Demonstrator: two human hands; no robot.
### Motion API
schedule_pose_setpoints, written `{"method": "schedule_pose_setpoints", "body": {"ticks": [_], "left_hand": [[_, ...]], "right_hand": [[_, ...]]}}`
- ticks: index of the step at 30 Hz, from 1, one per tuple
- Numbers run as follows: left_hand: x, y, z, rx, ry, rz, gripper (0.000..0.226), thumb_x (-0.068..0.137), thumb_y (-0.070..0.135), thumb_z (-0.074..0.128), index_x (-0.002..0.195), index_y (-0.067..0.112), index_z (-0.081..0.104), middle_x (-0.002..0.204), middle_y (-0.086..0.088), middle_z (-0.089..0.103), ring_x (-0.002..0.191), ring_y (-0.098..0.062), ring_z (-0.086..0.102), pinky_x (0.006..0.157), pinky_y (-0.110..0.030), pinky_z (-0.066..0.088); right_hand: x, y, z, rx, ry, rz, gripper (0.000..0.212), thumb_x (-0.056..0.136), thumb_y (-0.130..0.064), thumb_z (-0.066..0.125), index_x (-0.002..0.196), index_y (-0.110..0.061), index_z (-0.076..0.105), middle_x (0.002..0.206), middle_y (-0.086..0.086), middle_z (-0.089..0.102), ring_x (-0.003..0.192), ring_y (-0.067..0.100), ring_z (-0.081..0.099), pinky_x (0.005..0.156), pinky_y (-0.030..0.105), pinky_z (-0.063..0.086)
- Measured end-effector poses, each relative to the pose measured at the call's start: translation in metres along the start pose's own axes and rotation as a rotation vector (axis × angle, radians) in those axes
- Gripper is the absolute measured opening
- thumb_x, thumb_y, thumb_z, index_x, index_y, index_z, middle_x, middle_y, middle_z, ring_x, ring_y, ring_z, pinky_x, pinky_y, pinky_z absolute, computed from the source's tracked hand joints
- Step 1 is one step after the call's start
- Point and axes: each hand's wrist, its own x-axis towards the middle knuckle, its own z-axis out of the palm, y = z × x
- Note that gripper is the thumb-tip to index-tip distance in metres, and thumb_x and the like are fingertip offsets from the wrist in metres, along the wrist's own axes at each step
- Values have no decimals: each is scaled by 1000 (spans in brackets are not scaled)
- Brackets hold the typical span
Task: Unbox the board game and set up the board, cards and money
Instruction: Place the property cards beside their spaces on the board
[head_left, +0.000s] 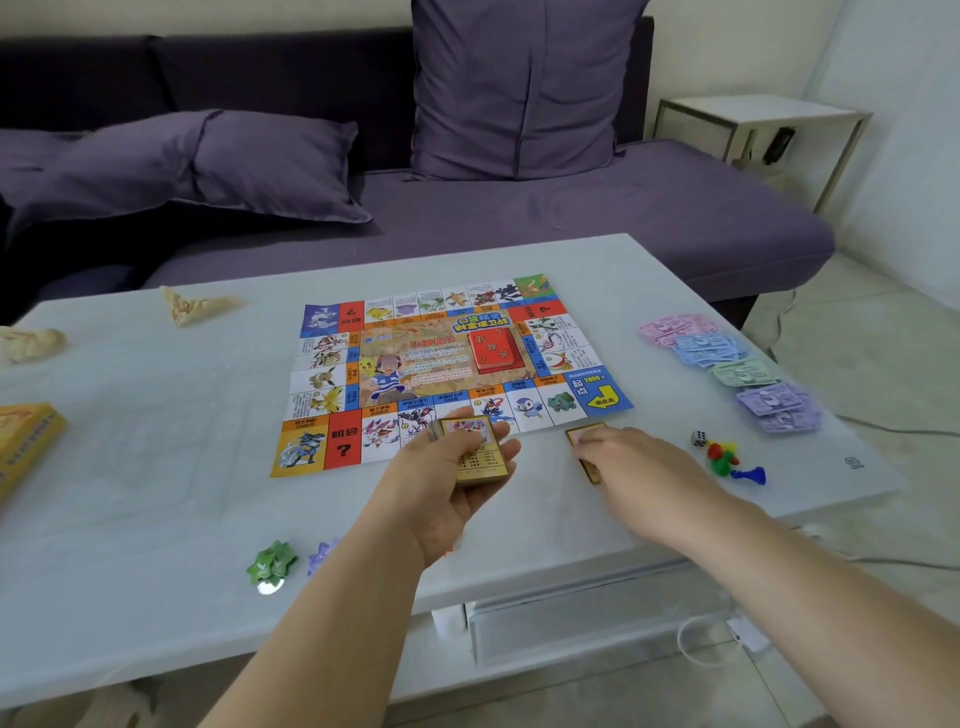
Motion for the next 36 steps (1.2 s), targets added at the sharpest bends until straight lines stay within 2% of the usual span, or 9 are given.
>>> {"method": "schedule_pose_setpoints", "body": {"ticks": [7,9,11,14,17,20,26,33,36], "left_hand": [[-3,-2,-2,14,-26,13,19,95,1,47,107,13,56,94,-14,72,76,-24,71,63,-32,60],[-2,-4,-2,40,-62,17,18,94,2,48,107,11,57,91,-11,73,73,-22,72,62,-31,60],[-3,-8,0,93,-111,25,17,94,2,49,108,9,57,88,-8,74,74,-19,72,62,-29,59],[-4,-12,5,159,-191,44,18,91,3,53,107,11,58,85,-6,74,75,-16,71,64,-27,58],[-6,-14,8,193,-224,49,20,88,3,57,105,14,60,86,-7,72,77,-16,70,65,-26,58],[-5,-16,8,230,-229,51,24,88,2,59,108,15,61,94,-9,71,82,-18,68,69,-27,58],[-7,-15,5,258,-242,1,23,93,1,50,112,9,58,104,-17,70,87,-23,68,68,-27,59],[-7,-13,-2,360,-162,21,19,92,0,54,104,14,58,88,-9,71,72,-17,68,62,-24,56],[-8,-12,-5,363,-135,24,17,91,2,56,101,15,60,85,-8,71,72,-16,67,61,-23,55]], "right_hand": [[-7,-9,-19,3,55,-56,34,91,-6,41,117,-19,58,126,-5,54,115,22,51,78,30,44],[-9,-14,-33,204,207,-17,31,97,-14,43,123,-19,60,126,-4,57,115,17,52,85,28,44],[-11,-21,-43,577,273,84,26,95,-24,52,117,-17,65,111,-6,65,100,11,61,78,21,45],[-13,-29,-50,1017,85,170,24,85,-37,65,96,-17,69,86,-5,70,74,5,66,68,21,51],[-12,-34,-47,1192,0,203,22,82,-35,69,81,-14,66,67,-7,69,61,2,64,59,19,50],[-10,-36,-45,1252,-20,194,14,83,-24,70,75,-14,65,60,-9,67,57,-1,62,58,17,49],[-7,-33,-46,1189,-63,193,12,87,-18,66,76,-15,68,69,-4,68,58,0,60,58,15,49],[-7,-41,-38,1194,-123,204,10,90,-23,63,84,-16,68,83,4,72,72,11,66,69,25,55],[-6,-46,-36,1157,-123,191,11,86,-25,68,84,-14,68,86,4,72,74,11,66,66,22,55]]}}
